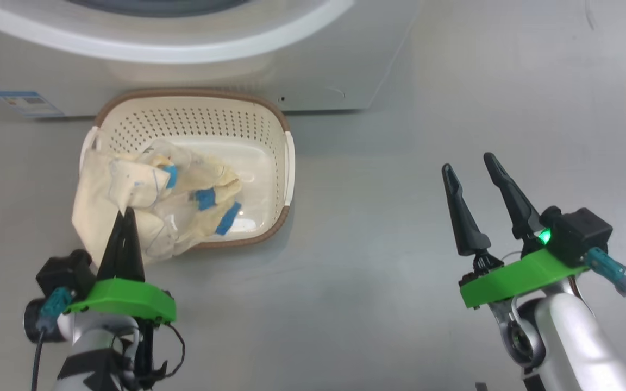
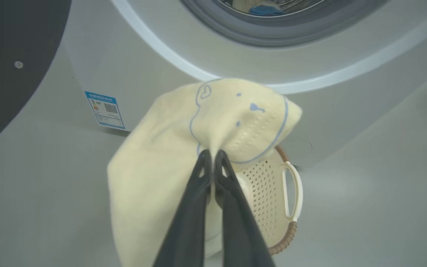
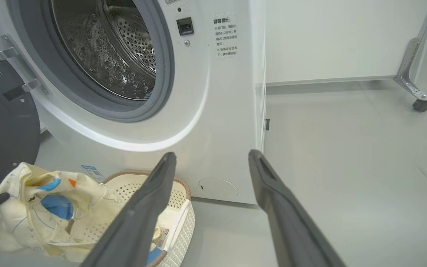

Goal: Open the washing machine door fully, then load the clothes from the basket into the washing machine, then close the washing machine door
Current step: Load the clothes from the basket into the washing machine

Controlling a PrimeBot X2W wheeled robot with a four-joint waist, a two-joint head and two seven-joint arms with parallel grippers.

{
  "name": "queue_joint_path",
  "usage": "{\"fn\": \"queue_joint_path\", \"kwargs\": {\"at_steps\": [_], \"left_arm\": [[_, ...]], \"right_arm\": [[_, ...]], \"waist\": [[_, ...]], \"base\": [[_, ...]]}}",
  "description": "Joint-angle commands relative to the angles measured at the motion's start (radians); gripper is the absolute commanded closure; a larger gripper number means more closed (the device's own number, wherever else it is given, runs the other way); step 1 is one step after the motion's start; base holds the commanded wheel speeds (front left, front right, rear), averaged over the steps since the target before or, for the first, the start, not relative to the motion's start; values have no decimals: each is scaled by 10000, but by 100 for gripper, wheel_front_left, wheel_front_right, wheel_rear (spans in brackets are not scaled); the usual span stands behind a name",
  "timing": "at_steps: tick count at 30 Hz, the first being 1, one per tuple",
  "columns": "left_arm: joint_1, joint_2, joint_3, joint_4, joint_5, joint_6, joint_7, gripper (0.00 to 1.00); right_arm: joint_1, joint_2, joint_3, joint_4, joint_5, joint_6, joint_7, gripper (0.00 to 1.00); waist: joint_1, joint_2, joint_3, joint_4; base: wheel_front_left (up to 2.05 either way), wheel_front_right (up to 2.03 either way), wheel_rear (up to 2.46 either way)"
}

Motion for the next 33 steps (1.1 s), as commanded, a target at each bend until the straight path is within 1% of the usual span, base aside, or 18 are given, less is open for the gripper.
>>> {"fn": "queue_joint_path", "kwargs": {"at_steps": [1, 7, 13, 17, 19, 25, 33], "left_arm": [[198, 86, 416, -481, 100, -42, -141, 100], [1364, -180, 779, -1534, 344, -196, -141, 100], [2425, -287, 728, -2531, 584, -372, -141, 100], [3125, -307, 843, -3050, 401, -405, -141, 100], [3499, -310, 863, -3389, 190, -307, -141, 100], [3935, -312, 878, -3983, 51, -111, -141, 100], [4021, -312, 925, -4240, 147, -75, -141, 100]], "right_arm": [[195, -12, 113, -241, -121, 44, -63, 0], [792, -35, -13, -102, -321, 44, -63, 0], [1238, -167, -60, 21, -382, 44, -63, 0], [1534, -178, -118, 21, -371, 44, -63, 0], [1703, -181, -143, 14, -364, 44, -63, 0], [1962, -177, -217, -11, -343, 44, -63, 0], [2057, -134, -189, -28, -310, 44, -63, 0]], "waist": [[1, -1, -773, 123], [1, -1, -1883, 325], [1, -1, -2813, 489], [1, -1, -3298, 527], [1, -1, -3519, 563], [1, -1, -3823, 645], [1, -1, -3892, 584]], "base": [[0, 0, 0], [0, 0, 0], [0, 0, 0], [0, 0, 0], [0, 0, 0], [0, 0, 0], [0, 0, 0]]}}
